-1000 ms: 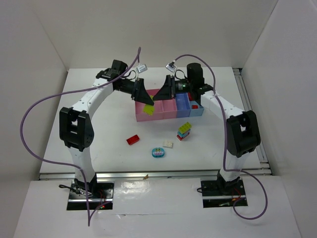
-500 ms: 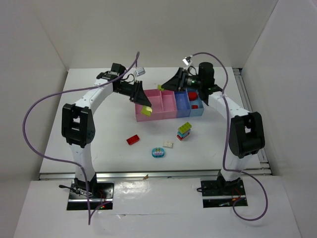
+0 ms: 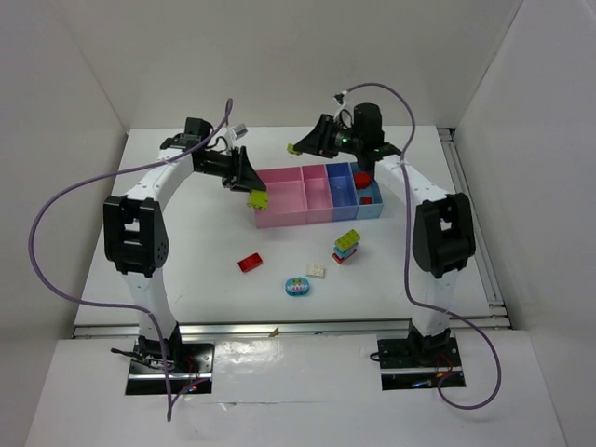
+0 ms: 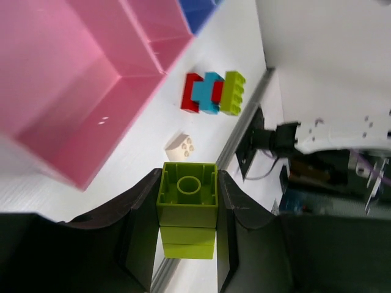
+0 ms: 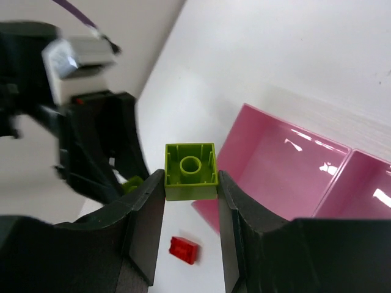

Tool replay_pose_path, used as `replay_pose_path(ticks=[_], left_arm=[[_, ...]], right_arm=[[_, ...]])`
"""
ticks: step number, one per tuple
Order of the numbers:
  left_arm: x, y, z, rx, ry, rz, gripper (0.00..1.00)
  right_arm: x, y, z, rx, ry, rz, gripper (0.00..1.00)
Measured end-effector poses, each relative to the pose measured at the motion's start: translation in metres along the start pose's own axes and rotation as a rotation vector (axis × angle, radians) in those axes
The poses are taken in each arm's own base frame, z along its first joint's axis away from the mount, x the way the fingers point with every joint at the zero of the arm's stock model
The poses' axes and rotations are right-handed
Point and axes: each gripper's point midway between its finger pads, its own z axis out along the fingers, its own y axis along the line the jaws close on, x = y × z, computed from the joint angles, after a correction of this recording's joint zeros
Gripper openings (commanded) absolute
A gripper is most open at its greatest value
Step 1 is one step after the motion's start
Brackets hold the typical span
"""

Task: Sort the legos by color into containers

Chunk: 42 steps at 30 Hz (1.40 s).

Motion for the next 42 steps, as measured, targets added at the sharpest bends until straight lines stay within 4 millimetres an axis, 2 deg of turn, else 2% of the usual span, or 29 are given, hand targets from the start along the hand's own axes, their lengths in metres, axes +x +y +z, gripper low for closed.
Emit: replay_pose_path(ticks=[4,7,10,12,14,17,23,27,30,33,35,37,42], left_arm=[[-0.016,0.01,-0.022,-0.104,-0.086,-0.04,0.0],[-0.028,0.012,-0.041,-0.182,-0.161,-0.053,0.0],[-0.04,0.011,-0.062,-0.265,-0.247,-0.066,0.0],[-0.044,0.009,-0.068,-0.298,-0.284,-0.075,0.0],[-0.046,0.008,-0.071,-0.317,-0.311,-0.084,0.0],[-0.05,0.01,-0.072,-0.326,-0.333,-0.101,0.0],[-0.05,0.005,-0.064,-0.239,-0.334,-0.096,0.0],[-0.05,-0.014,-0.058,-0.103,-0.302,-0.053,0.0],[-0.053,-0.027,-0.054,0.007,-0.282,-0.011,0.0],[-0.054,-0.035,-0.052,0.087,-0.265,0.013,0.0],[-0.054,-0.04,-0.052,0.124,-0.258,0.024,0.0],[-0.055,-0.043,-0.052,0.153,-0.258,0.039,0.0],[-0.056,-0.051,-0.049,0.204,-0.258,0.046,0.0]], right_arm=[[0.035,-0.017,0.034,0.073,0.084,-0.016,0.04],[0.062,-0.03,0.046,0.136,0.148,-0.02,0.06],[0.077,-0.042,0.053,0.186,0.194,-0.035,0.1],[0.083,-0.048,0.058,0.216,0.211,-0.048,0.24],[0.088,-0.055,0.062,0.242,0.226,-0.062,0.44],[0.098,-0.059,0.063,0.268,0.251,-0.065,0.58],[0.101,-0.057,0.057,0.289,0.261,-0.081,0.61],[0.101,-0.035,0.033,0.245,0.262,-0.082,0.73],[0.091,-0.001,0.016,0.142,0.241,-0.094,0.84],[0.075,0.04,0.003,-0.005,0.207,-0.119,0.88],[0.066,0.065,-0.002,-0.106,0.193,-0.134,0.89],[0.062,0.081,-0.003,-0.184,0.185,-0.147,0.93],[0.072,0.099,0.003,-0.279,0.224,-0.137,0.93]])
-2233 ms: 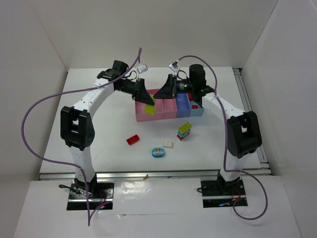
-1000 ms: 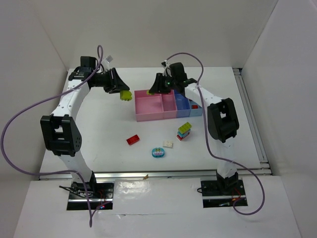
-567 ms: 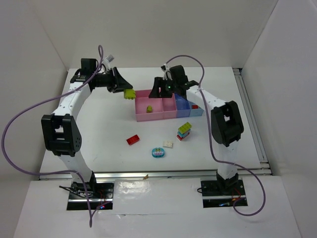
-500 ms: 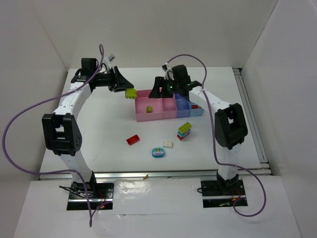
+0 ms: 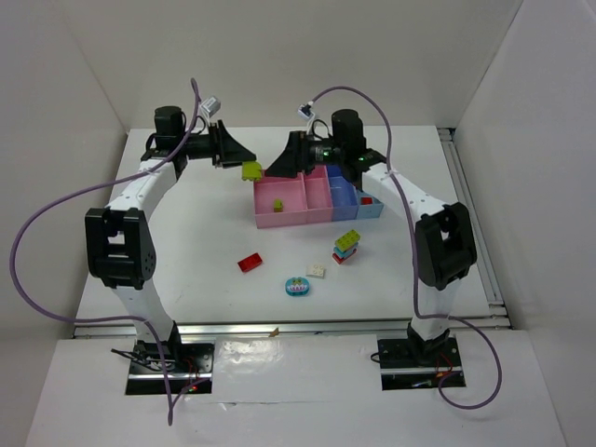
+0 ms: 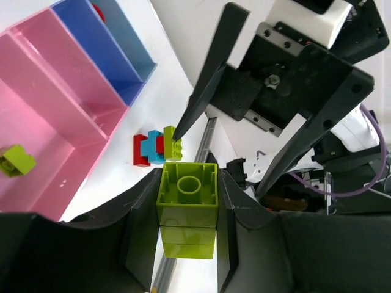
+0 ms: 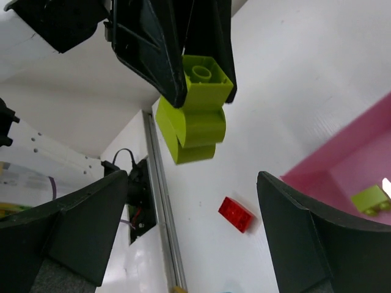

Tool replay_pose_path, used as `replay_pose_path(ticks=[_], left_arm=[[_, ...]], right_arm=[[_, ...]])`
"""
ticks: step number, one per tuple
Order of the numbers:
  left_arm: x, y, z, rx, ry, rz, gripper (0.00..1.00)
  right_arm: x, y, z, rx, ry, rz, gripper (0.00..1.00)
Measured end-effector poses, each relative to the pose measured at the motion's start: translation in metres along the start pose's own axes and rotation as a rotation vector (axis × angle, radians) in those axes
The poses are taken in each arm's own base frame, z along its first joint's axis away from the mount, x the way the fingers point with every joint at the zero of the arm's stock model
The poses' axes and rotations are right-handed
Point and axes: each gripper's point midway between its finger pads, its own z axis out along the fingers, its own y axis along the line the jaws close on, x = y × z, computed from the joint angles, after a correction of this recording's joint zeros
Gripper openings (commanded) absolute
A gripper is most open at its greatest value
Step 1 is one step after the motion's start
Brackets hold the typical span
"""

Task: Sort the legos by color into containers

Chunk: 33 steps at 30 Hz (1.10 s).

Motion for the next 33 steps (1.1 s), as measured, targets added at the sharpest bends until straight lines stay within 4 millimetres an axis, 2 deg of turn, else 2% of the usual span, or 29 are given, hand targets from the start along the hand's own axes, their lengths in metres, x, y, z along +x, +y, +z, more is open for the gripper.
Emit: replay_pose_path(ticks=[5,9,13,14,17,18,21,26,33], left_arm=[[0.0,-0.007,0.006,0.029,0.008,0.018,0.0],[0.0,-0.012,0.009,0.045,0.014,0.031,0.0],[0.003,-0.014,0.012,0.05,0.022,0.033,0.0],[0.003,-0.014,0.012,0.051,0.024,0.033,0.0],[0.005,-0.017,0.011,0.067,0.035,0.04,0.0],[0.003,-0.017,0.011,0.067,0.032,0.049,0.0],[0.003,-0.017,0.011,0.066,0.03,0.05,0.0],[0.002,-0.014,0.012,0.061,0.028,0.042,0.0],[-0.006,-0.003,0.017,0.006,0.015,-0.001,0.0]], right_arm=[[0.003,0.003,0.023,-0.062,0.03,0.015,0.93],[0.011,0.005,0.036,-0.089,0.058,0.033,0.8],[0.018,0.009,0.044,-0.11,0.077,0.041,0.61],[0.018,0.01,0.045,-0.113,0.078,0.045,0.52],[0.019,0.013,0.045,-0.126,0.083,0.049,0.35],[0.02,0.013,0.045,-0.127,0.086,0.053,0.24],[0.021,0.013,0.046,-0.13,0.086,0.058,0.11],[0.027,0.01,0.046,-0.127,0.08,0.063,0.08],[0.056,-0.011,0.038,-0.04,0.105,0.111,0.06]])
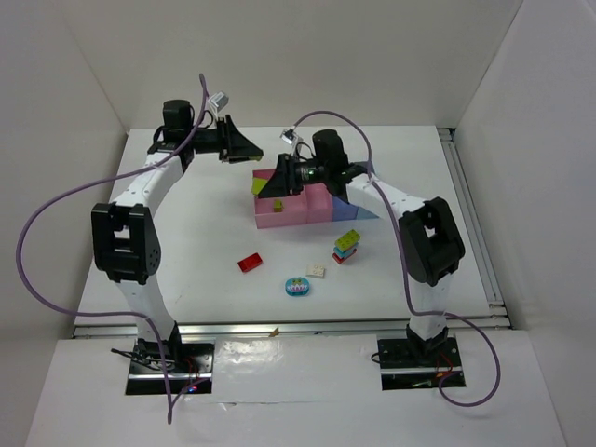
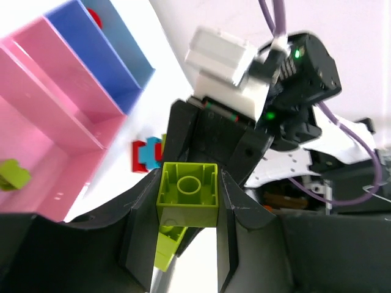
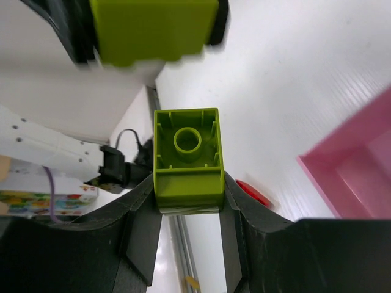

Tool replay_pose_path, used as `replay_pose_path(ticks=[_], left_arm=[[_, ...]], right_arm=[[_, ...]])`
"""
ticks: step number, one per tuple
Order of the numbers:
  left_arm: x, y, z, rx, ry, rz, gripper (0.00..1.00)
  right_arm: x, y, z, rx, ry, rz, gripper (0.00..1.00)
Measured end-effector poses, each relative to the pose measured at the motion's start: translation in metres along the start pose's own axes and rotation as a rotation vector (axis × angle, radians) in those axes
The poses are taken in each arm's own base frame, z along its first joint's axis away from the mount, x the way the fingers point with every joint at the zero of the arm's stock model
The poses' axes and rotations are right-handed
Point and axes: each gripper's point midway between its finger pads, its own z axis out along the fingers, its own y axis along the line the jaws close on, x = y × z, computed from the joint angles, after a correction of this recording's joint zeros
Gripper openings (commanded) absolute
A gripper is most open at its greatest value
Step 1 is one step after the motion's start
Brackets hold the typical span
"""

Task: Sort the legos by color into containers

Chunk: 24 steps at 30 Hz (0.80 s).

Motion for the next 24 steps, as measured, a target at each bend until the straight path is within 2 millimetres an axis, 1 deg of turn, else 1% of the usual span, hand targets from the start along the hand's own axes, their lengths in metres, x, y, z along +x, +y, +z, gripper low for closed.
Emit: replay_pose_path(ticks=[2,4,7,8,10,14,15,16,18,19,20,21,24], left_arm=[[-0.006,0.003,0.001,-0.024,-0.008,0.007,0.0],[-0.011,0.008,0.002,-0.054,-0.015,0.012,0.0],[-0.012,0.025,0.003,-0.144,-0.025,-0.012,0.0],[-0.01,0.033,0.004,-0.183,-0.026,-0.024,0.0],[-0.007,0.049,0.005,-0.263,-0.025,-0.047,0.0],[0.014,0.081,0.018,-0.421,0.007,-0.1,0.0],[0.021,0.088,0.023,-0.457,0.018,-0.109,0.0],[0.027,0.093,0.029,-0.485,0.032,-0.116,0.05],[0.038,0.102,0.038,-0.532,0.054,-0.123,0.26],[0.043,0.105,0.043,-0.552,0.067,-0.125,0.37],[0.048,0.108,0.048,-0.569,0.081,-0.127,0.56],[0.05,0.11,0.051,-0.581,0.087,-0.126,0.64],[0.047,0.114,0.056,-0.601,0.088,-0.115,0.79]], right_arm=[[0.005,-0.006,-0.005,0.039,0.007,0.006,0.06],[0.006,-0.01,-0.013,0.088,0.008,0.0,0.06],[-0.003,-0.012,-0.033,0.181,-0.025,-0.031,0.06],[-0.007,-0.013,-0.042,0.21,-0.041,-0.044,0.06],[-0.016,-0.016,-0.065,0.286,-0.087,-0.064,0.06],[-0.035,-0.027,-0.118,0.445,-0.186,-0.079,0.06],[-0.038,-0.03,-0.125,0.467,-0.201,-0.08,0.06],[-0.043,-0.035,-0.141,0.514,-0.229,-0.082,0.06],[-0.046,-0.043,-0.158,0.569,-0.253,-0.074,0.06],[-0.046,-0.047,-0.164,0.59,-0.258,-0.07,0.06],[-0.044,-0.05,-0.167,0.606,-0.258,-0.063,0.06],[-0.042,-0.053,-0.169,0.618,-0.253,-0.055,0.06],[-0.033,-0.059,-0.171,0.637,-0.232,-0.036,0.06]])
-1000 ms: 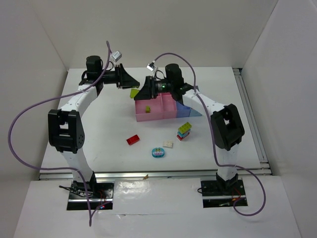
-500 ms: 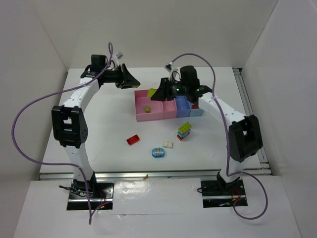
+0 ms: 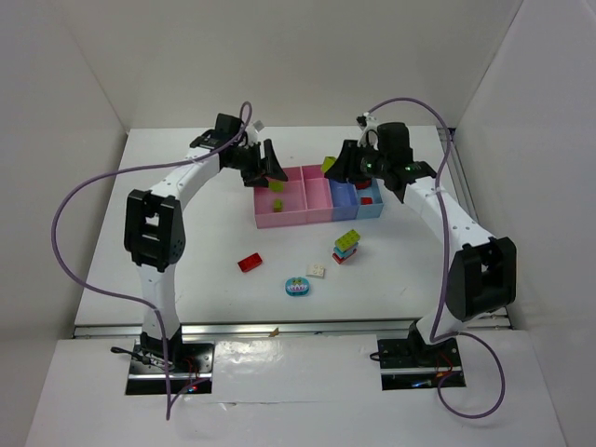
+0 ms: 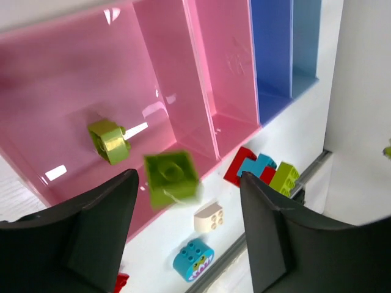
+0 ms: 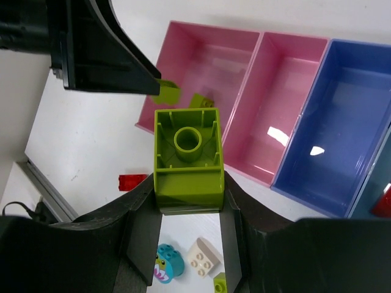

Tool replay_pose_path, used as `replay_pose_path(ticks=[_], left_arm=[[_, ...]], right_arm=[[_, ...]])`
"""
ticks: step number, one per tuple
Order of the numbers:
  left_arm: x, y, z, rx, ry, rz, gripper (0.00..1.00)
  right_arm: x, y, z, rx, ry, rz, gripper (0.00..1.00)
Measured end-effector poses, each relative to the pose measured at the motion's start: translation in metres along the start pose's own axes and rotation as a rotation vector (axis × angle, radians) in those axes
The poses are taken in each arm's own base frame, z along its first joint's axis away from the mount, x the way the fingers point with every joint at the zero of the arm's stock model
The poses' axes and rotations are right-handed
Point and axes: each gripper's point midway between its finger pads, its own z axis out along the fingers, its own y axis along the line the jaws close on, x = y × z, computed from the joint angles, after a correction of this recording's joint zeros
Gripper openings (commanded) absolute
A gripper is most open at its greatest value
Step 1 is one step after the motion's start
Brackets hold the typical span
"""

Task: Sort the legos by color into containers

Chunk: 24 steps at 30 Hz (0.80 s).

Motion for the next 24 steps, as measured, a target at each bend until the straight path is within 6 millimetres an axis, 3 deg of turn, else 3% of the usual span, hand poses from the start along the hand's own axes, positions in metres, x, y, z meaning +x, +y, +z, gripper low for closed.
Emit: replay_pose_path(ticks=[6,9,11,13,18,24], left_arm=[[-0.011,-0.002,-0.002,0.0,-0.014,0.021,0.83],[-0.015,-0.015,-0.009,0.059,-0.011,0.062,0.76],[-0.012,-0.026,-0.012,0.13,0.008,0.095,0.81],[-0.005,-0.04,-0.015,0.239,0.039,0.129,0.86],[0.023,-0.072,-0.028,0.502,0.13,0.187,0.86],[0.045,-0.12,-0.042,0.697,0.17,0.331,0.84]], right_arm=[[0.007,0.001,-0.001,-0.016,0.028,0.007,0.06],[0.008,0.008,-0.004,-0.069,0.043,0.007,0.06],[0.009,0.012,-0.006,-0.117,0.055,0.009,0.06],[0.011,0.016,-0.01,-0.171,0.07,0.013,0.06],[0.015,0.035,-0.015,-0.33,0.108,0.011,0.06],[0.021,0.054,-0.018,-0.498,0.162,0.032,0.06]])
